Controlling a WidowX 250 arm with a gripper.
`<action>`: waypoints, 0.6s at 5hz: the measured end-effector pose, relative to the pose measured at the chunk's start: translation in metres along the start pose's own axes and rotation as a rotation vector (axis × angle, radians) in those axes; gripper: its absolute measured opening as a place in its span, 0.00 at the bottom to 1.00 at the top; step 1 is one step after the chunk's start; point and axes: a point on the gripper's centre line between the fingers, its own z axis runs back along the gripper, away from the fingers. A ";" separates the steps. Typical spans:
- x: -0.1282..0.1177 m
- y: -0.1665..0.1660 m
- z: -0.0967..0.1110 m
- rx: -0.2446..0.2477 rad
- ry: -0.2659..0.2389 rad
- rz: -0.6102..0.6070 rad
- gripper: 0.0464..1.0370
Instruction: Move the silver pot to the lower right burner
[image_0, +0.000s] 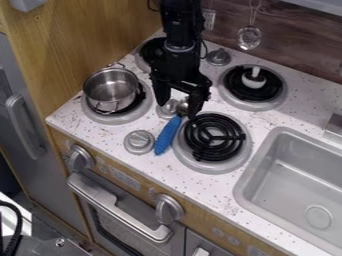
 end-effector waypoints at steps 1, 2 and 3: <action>-0.008 -0.001 -0.015 -0.008 0.050 0.000 0.96; 0.006 0.015 -0.008 -0.007 0.039 0.039 0.96; 0.020 0.053 0.003 0.007 -0.010 0.127 0.96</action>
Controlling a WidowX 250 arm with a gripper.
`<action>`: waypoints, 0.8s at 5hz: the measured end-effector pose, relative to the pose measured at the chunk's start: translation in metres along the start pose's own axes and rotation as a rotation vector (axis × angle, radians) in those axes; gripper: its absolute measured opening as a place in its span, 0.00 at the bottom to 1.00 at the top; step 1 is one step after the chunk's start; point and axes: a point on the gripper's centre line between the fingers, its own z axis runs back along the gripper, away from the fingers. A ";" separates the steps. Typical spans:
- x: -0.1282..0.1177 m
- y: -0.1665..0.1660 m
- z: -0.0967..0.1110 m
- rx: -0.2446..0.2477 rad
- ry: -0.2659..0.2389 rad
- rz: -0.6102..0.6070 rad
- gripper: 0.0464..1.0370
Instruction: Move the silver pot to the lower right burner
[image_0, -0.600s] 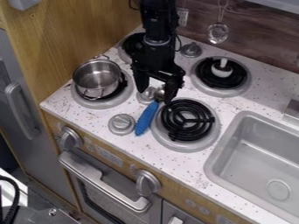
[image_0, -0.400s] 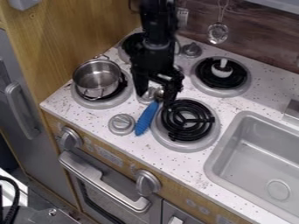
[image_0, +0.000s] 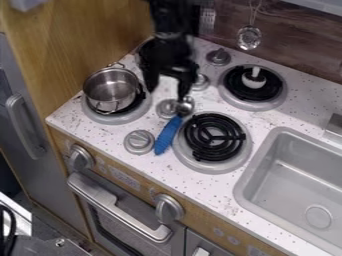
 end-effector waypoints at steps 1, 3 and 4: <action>0.019 0.032 0.004 0.006 -0.049 0.075 0.96; 0.018 0.057 -0.045 -0.016 0.039 0.165 0.96; 0.020 0.059 -0.064 -0.023 0.081 0.176 0.91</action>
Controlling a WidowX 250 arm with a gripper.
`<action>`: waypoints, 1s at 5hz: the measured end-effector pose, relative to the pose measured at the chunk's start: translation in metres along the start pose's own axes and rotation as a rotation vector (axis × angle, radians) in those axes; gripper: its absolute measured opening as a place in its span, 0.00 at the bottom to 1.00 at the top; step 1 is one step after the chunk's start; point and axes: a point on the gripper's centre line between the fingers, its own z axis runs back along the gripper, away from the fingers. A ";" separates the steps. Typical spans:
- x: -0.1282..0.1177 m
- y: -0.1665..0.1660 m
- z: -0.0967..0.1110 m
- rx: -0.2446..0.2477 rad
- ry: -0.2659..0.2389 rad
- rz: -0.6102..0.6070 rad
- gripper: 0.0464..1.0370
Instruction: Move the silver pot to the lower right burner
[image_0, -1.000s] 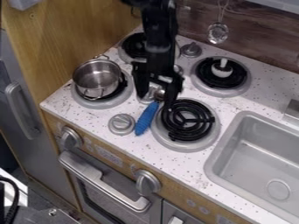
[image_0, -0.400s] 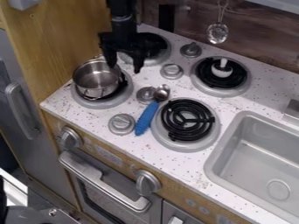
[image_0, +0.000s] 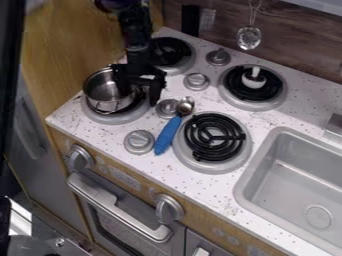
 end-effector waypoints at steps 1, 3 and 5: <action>0.002 0.002 -0.002 0.008 -0.036 0.004 0.63; -0.003 -0.002 0.003 0.039 -0.085 -0.057 0.11; -0.027 -0.079 0.040 0.043 -0.191 -0.246 0.02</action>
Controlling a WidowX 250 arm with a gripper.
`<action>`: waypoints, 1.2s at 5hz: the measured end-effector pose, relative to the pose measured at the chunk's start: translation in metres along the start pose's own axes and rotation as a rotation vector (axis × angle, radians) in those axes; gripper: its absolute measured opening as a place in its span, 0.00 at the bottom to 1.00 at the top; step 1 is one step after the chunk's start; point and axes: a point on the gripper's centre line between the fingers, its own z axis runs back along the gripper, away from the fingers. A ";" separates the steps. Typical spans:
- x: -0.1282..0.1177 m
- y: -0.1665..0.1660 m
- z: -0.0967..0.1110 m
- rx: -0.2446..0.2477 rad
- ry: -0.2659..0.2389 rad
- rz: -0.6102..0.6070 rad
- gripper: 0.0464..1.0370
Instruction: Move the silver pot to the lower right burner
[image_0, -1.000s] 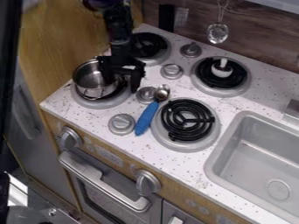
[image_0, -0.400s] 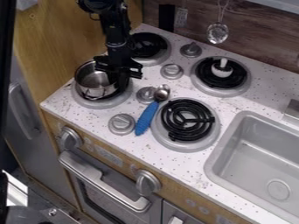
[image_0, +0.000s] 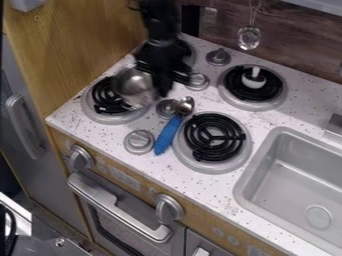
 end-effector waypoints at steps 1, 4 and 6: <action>-0.032 -0.044 -0.008 -0.011 0.067 -0.098 0.02; -0.034 -0.134 -0.034 -0.001 0.066 -0.237 0.02; -0.036 -0.134 -0.035 -0.004 0.072 -0.190 0.20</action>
